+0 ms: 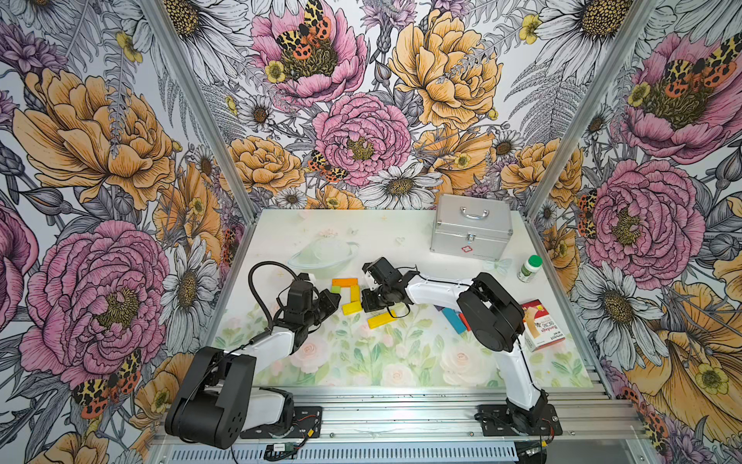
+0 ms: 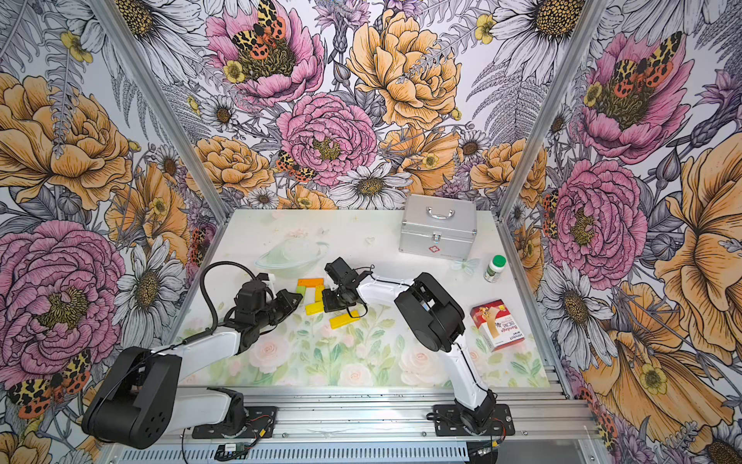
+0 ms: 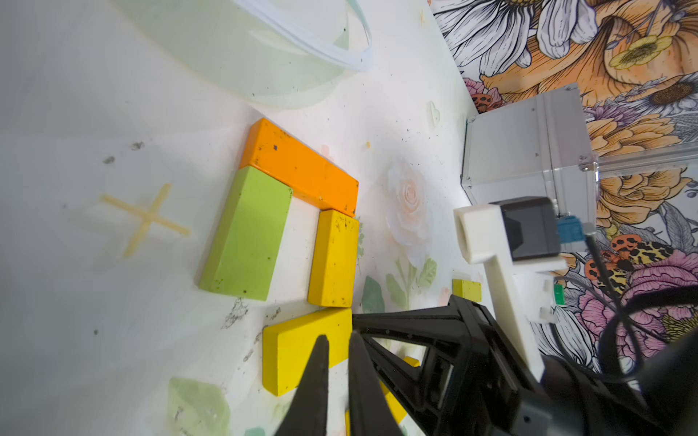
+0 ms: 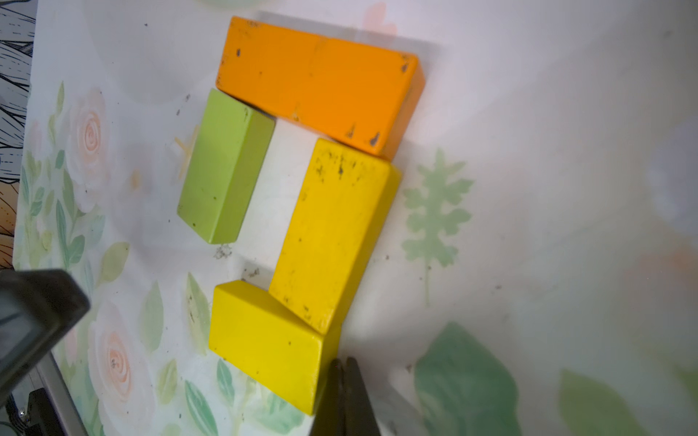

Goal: Assemble the letter p with building blocks
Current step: Assemble the building block at the center of the board.

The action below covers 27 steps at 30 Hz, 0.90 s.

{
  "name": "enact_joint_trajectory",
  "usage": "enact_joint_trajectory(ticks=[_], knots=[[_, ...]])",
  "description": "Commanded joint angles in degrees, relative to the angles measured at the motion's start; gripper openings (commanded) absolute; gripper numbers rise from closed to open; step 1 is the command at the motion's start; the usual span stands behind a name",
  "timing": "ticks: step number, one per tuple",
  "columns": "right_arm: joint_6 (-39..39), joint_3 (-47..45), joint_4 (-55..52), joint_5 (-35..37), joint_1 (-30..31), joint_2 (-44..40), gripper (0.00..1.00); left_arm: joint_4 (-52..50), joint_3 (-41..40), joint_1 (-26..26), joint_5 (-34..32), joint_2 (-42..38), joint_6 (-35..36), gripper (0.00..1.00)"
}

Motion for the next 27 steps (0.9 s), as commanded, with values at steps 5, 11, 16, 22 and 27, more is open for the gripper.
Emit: enact_joint_trajectory(ticks=[5,11,16,22,27], knots=[[0.39,-3.7,-4.92,1.64,0.54,-0.03,0.0,-4.92,0.11,3.59,-3.52,0.04,3.15,0.14],[0.23,-4.38,-4.88,0.82,0.67,-0.19,0.0,-4.69,1.39,8.55,-1.68,3.48,4.82,0.12],[0.06,-5.64,-4.85,0.02,1.07,-0.87,0.0,-3.6,2.41,10.68,-0.1,7.11,5.87,0.09],[-1.04,-6.39,-4.91,-2.24,1.98,-1.58,0.0,-0.21,3.73,11.02,2.0,12.38,5.46,0.04],[-1.45,-5.57,-4.94,-4.01,2.71,-0.94,0.0,1.53,4.62,10.84,3.24,14.96,5.1,0.01]])
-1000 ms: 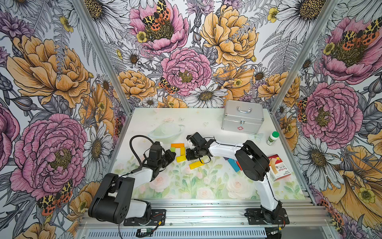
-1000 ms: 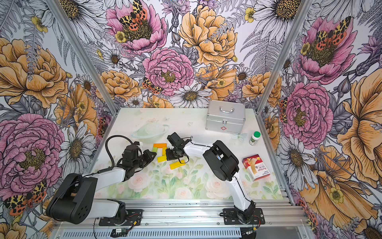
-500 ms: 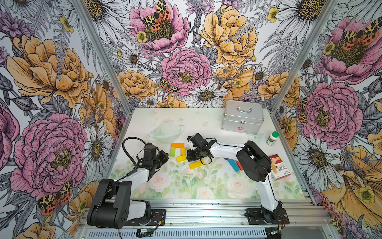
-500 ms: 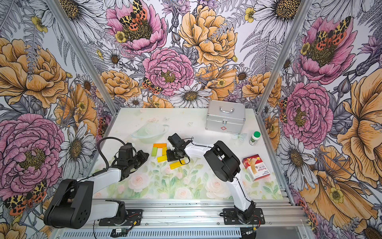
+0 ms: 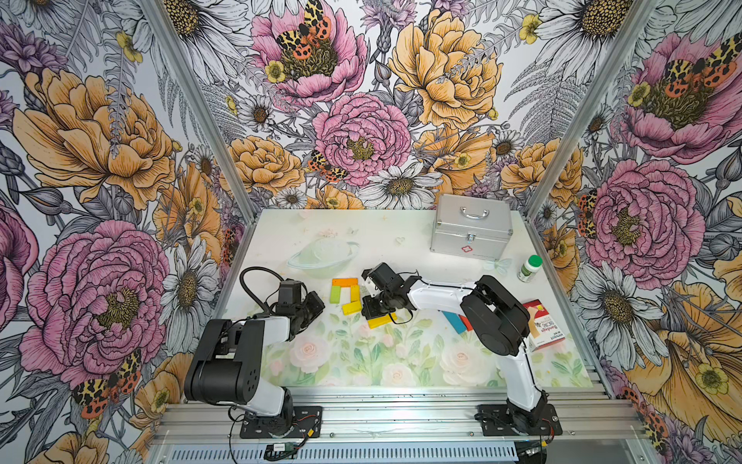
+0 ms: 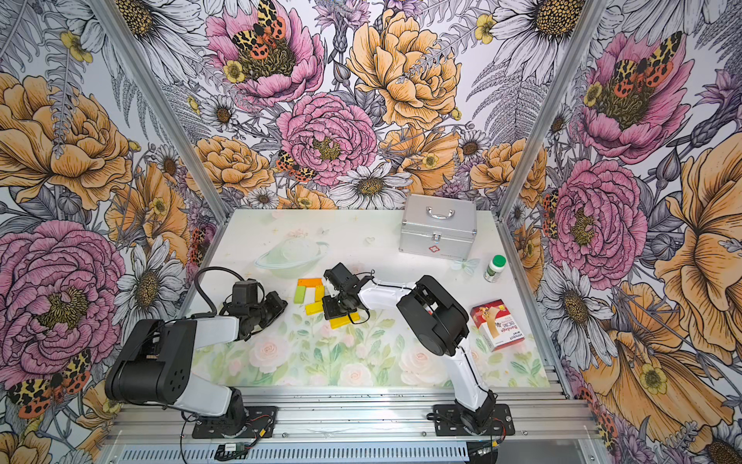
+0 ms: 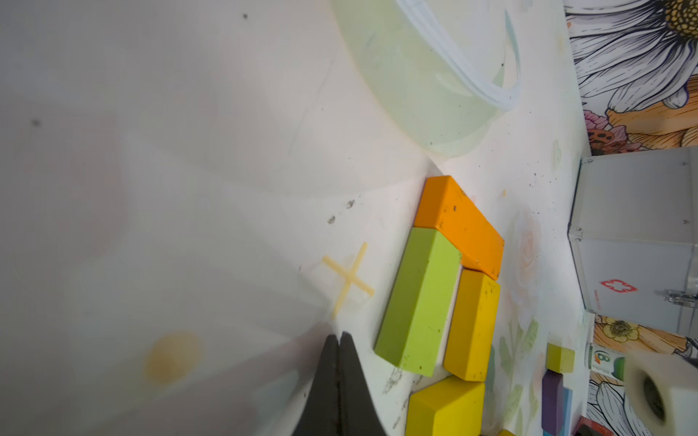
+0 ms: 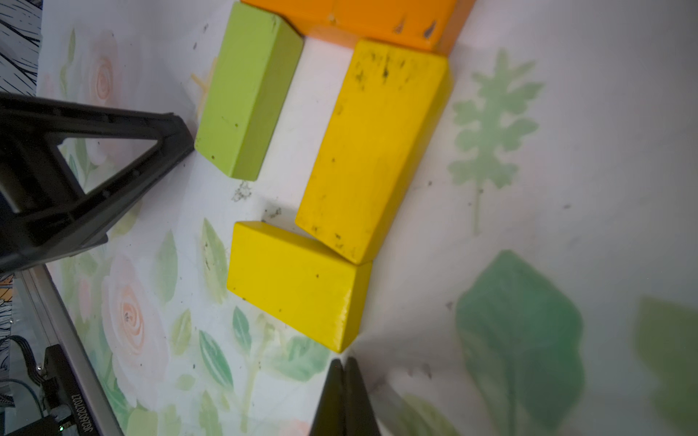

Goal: Assemble the letter p with building blocks
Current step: Assemble the building block at the center of the board.

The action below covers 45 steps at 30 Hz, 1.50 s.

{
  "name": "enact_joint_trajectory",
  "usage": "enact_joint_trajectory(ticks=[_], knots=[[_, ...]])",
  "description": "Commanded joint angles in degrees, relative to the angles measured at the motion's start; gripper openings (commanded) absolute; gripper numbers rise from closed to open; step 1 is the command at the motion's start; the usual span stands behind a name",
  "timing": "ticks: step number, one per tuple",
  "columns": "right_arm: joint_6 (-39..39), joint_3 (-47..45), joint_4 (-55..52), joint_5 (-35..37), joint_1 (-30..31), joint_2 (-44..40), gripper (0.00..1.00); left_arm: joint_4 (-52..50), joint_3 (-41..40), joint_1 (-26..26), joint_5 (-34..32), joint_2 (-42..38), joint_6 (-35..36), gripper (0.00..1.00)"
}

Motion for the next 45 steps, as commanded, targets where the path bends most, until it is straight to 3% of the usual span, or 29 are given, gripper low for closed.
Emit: enact_joint_trajectory(ticks=[1,22,45], knots=[[-0.94,-1.08,-5.56,-1.27,1.12,1.82,0.0,3.09,1.44,0.35,2.0,1.23,0.54,0.01],[0.1,5.62,-5.65,-4.0,3.05,6.84,0.0,7.46,0.43,-0.13,4.21,4.69,-0.41,0.0],[0.91,8.13,-5.7,-2.27,3.12,8.92,0.0,9.2,0.04,-0.05,5.37,6.19,-0.8,0.0]])
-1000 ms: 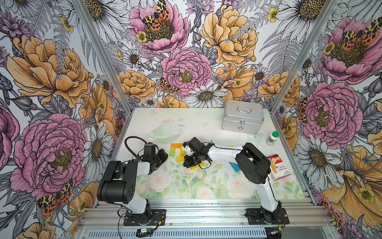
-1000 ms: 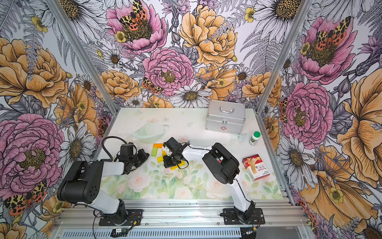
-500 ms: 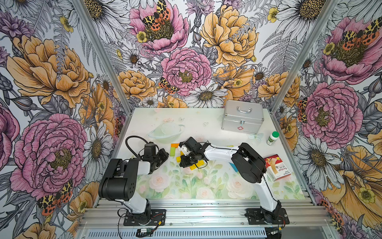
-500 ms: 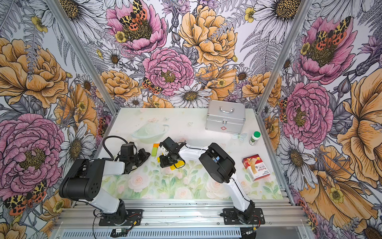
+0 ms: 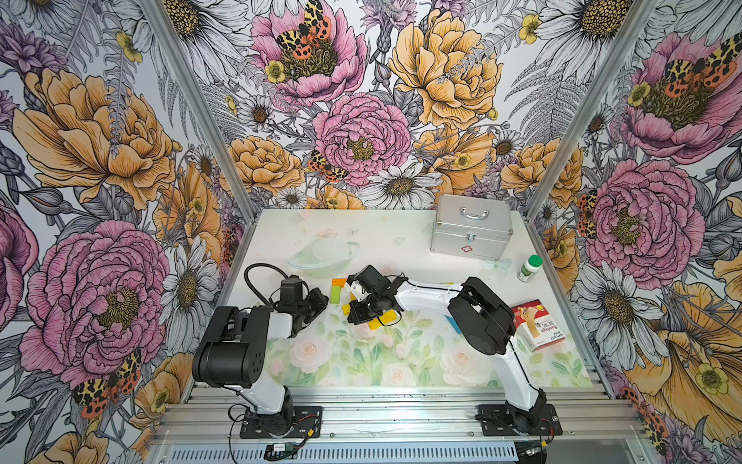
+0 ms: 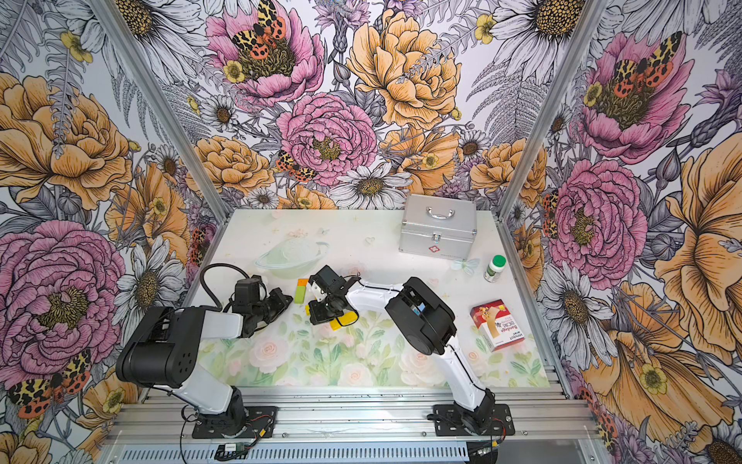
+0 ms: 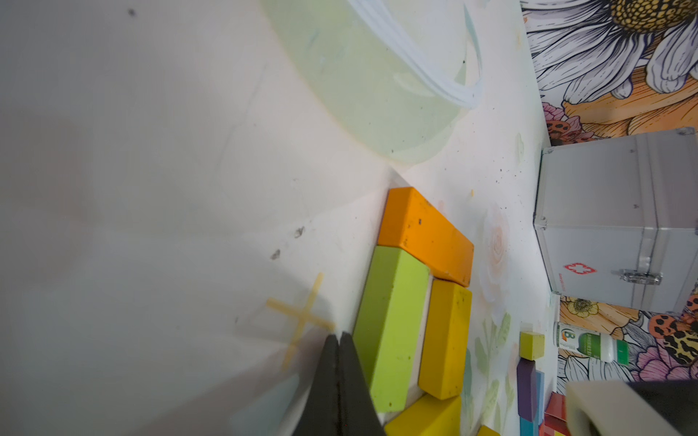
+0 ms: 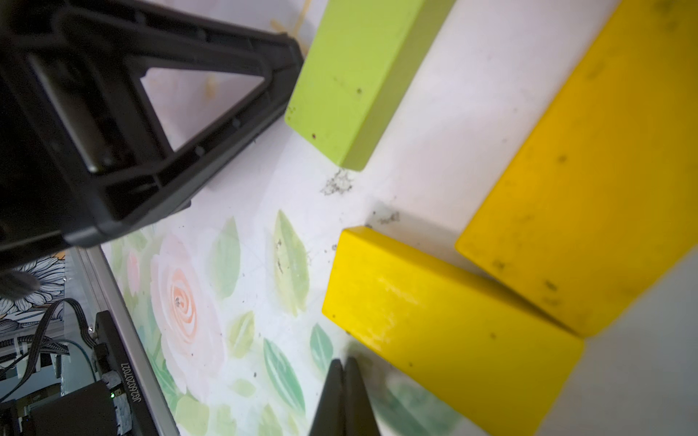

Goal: Assemble the letter p with building blocks
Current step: Assemble the building block at the center of the board.

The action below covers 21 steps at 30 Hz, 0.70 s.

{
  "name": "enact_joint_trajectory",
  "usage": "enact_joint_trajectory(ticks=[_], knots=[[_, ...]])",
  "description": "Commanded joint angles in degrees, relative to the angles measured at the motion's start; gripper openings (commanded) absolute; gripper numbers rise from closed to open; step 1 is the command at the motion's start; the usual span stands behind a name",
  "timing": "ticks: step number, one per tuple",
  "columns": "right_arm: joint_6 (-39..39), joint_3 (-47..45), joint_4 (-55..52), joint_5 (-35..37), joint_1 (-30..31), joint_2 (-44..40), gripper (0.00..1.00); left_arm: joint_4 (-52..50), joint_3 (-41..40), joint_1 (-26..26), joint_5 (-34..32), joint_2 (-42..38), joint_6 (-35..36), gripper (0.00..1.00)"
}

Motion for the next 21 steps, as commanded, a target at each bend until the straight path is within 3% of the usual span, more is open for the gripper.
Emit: enact_joint_trajectory(ticks=[1,21], knots=[[0.36,0.13,-3.09,3.14,0.31,3.48,0.0,0.84,-0.35,0.02,0.98,0.91,-0.49,0.0],[0.74,2.07,-3.06,3.94,0.46,4.9,0.0,0.85,-0.52,0.5,1.75,0.69,-0.46,0.0]])
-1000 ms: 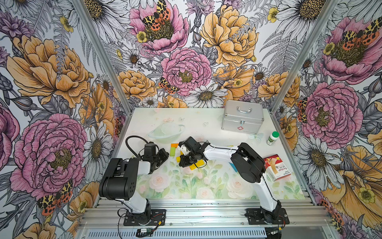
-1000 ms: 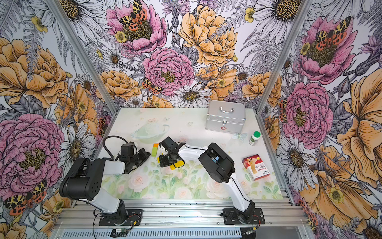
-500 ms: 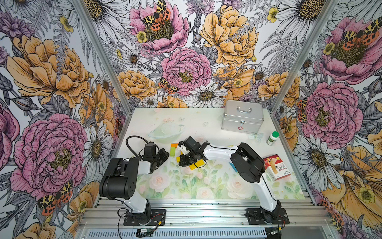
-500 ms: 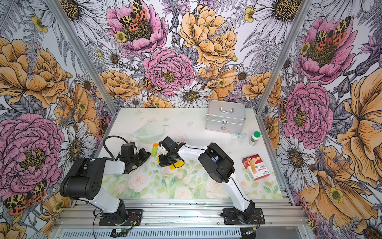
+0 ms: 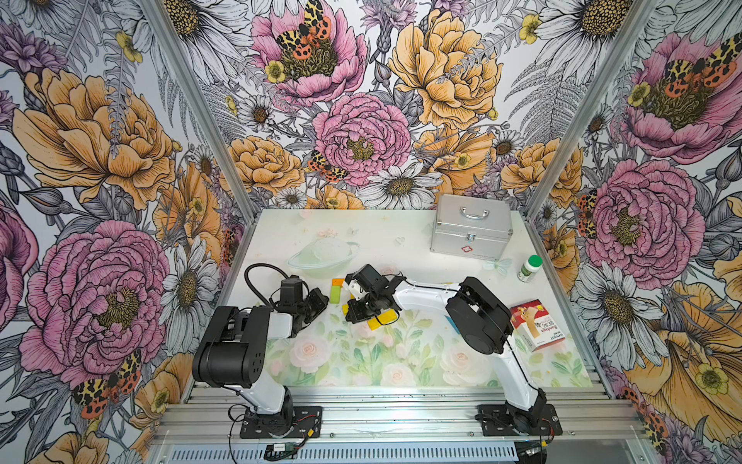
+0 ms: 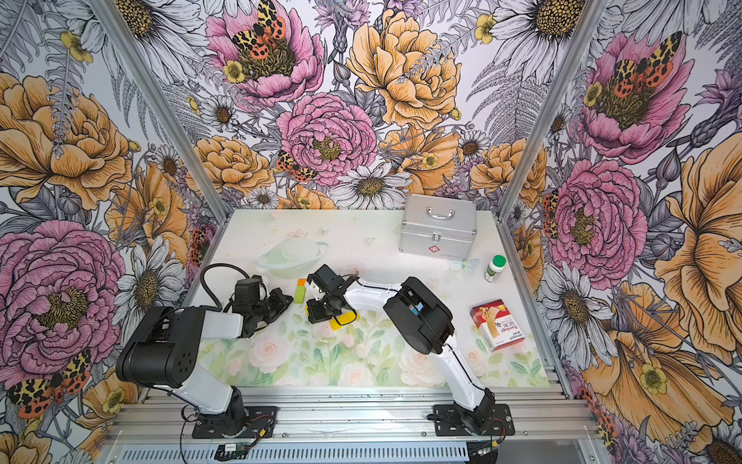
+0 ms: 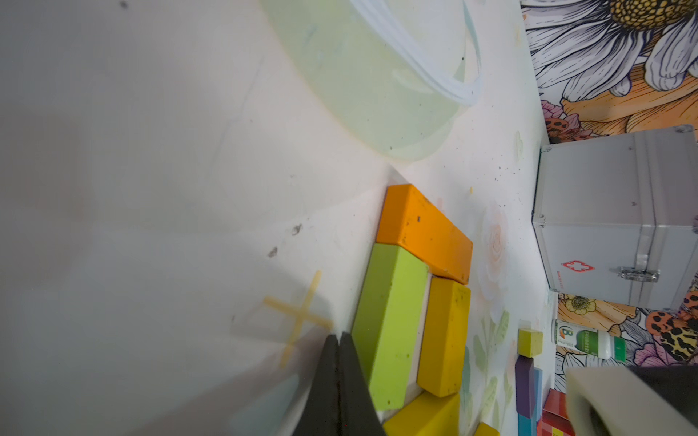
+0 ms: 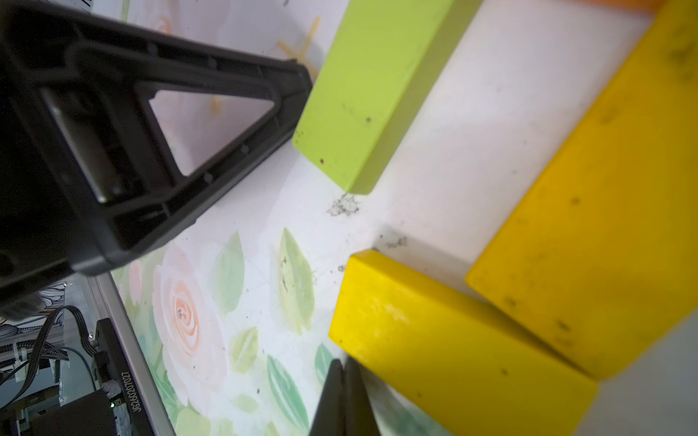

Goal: Assemble the letter p with building blocks
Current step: Assemble the building block at the center of the board.

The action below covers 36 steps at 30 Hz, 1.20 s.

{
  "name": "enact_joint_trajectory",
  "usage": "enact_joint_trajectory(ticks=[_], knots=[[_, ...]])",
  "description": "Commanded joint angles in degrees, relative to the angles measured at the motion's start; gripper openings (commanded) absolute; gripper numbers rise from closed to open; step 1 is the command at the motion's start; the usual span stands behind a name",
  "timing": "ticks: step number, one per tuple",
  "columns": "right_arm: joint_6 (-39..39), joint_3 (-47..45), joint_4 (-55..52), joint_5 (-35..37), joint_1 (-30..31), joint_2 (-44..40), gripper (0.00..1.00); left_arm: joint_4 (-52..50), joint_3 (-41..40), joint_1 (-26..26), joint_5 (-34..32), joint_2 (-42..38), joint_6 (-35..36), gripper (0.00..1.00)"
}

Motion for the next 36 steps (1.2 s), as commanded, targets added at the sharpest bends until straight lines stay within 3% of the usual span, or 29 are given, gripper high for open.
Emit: enact_joint_trajectory(ticks=[1,36], knots=[[0.73,0.39,-3.03,3.67,0.28,3.77,0.0,0.84,-0.54,0.51,1.39,0.63,-0.46,0.0],[0.77,2.71,-3.09,3.84,-0.64,5.43,0.0,0.83,-0.58,0.83,2.19,1.25,-0.43,0.0]])
